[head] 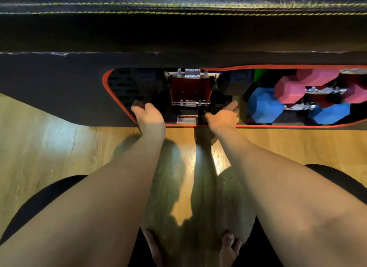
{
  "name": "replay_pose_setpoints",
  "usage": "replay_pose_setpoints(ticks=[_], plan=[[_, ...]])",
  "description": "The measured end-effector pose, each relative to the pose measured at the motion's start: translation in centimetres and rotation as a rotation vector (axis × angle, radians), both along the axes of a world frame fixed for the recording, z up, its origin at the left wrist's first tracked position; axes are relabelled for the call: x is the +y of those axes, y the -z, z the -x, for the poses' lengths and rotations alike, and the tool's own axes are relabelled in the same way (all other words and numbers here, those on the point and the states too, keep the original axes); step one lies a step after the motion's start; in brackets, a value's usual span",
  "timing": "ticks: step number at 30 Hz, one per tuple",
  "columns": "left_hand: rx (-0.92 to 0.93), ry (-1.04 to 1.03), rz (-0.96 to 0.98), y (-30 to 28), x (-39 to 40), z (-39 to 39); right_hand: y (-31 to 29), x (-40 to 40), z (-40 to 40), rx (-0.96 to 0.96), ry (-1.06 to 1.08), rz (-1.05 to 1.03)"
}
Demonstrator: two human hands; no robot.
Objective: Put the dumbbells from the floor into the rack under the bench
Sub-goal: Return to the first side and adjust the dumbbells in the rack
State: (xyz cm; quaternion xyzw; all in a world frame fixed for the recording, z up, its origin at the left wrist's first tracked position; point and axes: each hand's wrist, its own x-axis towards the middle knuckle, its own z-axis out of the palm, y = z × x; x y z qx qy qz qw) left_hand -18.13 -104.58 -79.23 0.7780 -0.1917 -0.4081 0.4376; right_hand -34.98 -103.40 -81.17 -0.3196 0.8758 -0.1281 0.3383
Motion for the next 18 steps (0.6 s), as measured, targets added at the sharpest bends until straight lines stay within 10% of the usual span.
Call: replay_pose_setpoints(ticks=[7, 18], plan=[[-0.623, 0.691, -0.326, 6.5, -1.9, 0.4, 3.0, -1.8, -0.2, 0.132, -0.034, 0.028], [-0.713, 0.635, -0.226, 6.0, -3.5, 0.6, 3.5, -2.6, -0.4, 0.182, -0.057, 0.039]])
